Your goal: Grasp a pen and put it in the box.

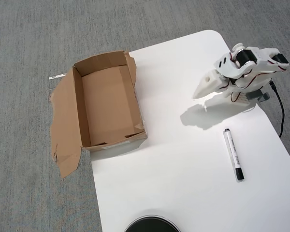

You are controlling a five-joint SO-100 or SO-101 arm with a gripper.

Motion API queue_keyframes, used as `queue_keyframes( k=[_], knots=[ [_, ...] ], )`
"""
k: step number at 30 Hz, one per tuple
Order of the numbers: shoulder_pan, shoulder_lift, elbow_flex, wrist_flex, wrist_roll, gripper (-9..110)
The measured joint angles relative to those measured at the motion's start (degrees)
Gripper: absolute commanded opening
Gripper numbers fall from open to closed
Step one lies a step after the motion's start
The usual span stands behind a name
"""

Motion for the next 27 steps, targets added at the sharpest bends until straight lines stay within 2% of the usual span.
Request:
queue_keyframes(
  k=[10,14,22,27],
  knots=[
    [-0.26,-1.58,-16.08,0.09,0.09,0],
    [-0.62,-11.16,-26.89,0.09,0.09,0],
    [-12.30,-39.99,-57.57,0.09,0.09,0],
    [-18.02,-50.98,-67.76,0.62,-3.52,0]
  ],
)
